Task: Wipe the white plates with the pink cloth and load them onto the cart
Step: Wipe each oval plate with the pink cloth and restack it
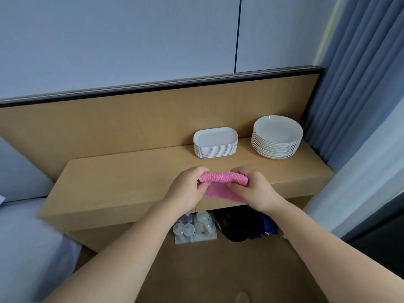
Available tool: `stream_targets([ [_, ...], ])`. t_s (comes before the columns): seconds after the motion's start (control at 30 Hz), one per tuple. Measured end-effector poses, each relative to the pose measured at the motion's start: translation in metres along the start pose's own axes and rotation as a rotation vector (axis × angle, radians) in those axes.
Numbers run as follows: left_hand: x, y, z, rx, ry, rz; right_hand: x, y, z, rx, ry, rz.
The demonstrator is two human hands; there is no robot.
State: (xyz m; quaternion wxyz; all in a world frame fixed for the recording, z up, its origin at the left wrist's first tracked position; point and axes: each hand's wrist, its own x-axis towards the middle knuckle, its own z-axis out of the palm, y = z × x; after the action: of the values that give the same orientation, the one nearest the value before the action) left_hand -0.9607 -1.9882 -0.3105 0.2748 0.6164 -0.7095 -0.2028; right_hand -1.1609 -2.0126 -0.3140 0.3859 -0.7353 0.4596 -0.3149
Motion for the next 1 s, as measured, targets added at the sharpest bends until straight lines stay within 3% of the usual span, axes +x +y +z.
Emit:
stream_targets([
  [0.4, 0.106, -0.033, 0.016, -0.019, 0.004, -0.122, 0.119, 0.058, -0.023, 0.187, -0.234, -0.038],
  [0.83, 0.211, -0.124, 0.006, -0.049, -0.147, -0.016, 0.214, 0.075, 0.008, 0.167, -0.111, 0.125],
  [1.0, 0.246, -0.169, 0.009, 0.012, -0.181, -0.150, 0.237, 0.086, 0.016, 0.082, 0.013, 0.212],
])
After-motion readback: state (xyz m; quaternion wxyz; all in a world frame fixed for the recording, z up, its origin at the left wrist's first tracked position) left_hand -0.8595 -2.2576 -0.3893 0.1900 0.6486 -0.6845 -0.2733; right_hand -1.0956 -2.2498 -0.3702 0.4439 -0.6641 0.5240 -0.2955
